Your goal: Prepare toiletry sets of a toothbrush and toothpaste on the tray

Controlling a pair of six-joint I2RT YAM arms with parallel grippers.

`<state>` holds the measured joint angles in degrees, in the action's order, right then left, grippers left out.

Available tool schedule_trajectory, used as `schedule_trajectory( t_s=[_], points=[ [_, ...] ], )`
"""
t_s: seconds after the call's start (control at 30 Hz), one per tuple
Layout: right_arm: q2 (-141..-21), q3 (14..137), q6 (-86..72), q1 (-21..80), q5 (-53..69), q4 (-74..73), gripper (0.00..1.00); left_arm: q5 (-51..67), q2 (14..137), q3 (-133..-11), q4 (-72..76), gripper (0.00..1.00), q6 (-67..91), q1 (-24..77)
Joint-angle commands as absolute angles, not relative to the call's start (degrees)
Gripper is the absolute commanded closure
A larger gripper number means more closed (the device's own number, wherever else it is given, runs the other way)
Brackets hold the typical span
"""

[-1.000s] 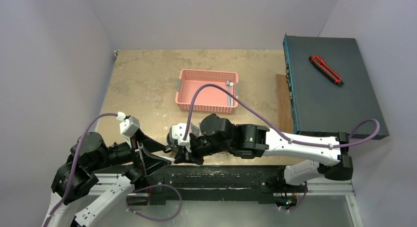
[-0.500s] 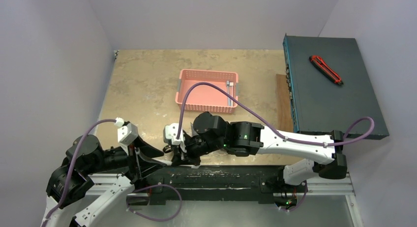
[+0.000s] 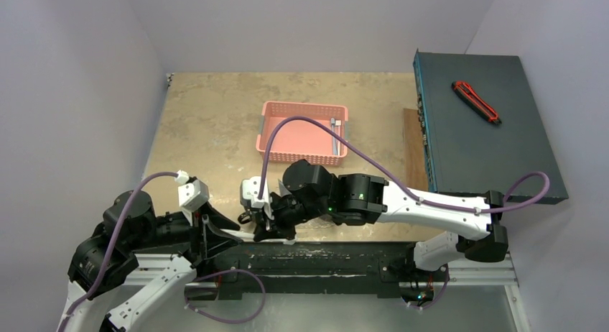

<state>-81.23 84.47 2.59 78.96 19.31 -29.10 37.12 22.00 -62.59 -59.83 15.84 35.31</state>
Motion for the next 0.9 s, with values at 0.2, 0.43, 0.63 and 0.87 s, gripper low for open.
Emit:
schedule_trajectory(
  t_s=[0.2,0.43,0.63,0.87],
  points=[
    [-82.51,88.98,2.98,78.57,20.35,-31.91,1.0,37.99,24.06,-64.87,-60.98,0.62,13.45,35.06],
    [-83.4,89.55,3.42,78.57,20.74,-33.04,1.0,37.95,24.15,-65.39,-61.5,0.61,13.13,35.07],
    [-83.15,89.38,3.56,78.58,20.79,-32.74,1.0,38.26,24.34,-65.53,-61.9,0.61,12.68,35.05],
    [-82.97,89.13,3.73,78.49,20.57,-32.6,1.0,38.53,24.69,-64.88,-61.96,0.68,12.39,35.07]
  ],
)
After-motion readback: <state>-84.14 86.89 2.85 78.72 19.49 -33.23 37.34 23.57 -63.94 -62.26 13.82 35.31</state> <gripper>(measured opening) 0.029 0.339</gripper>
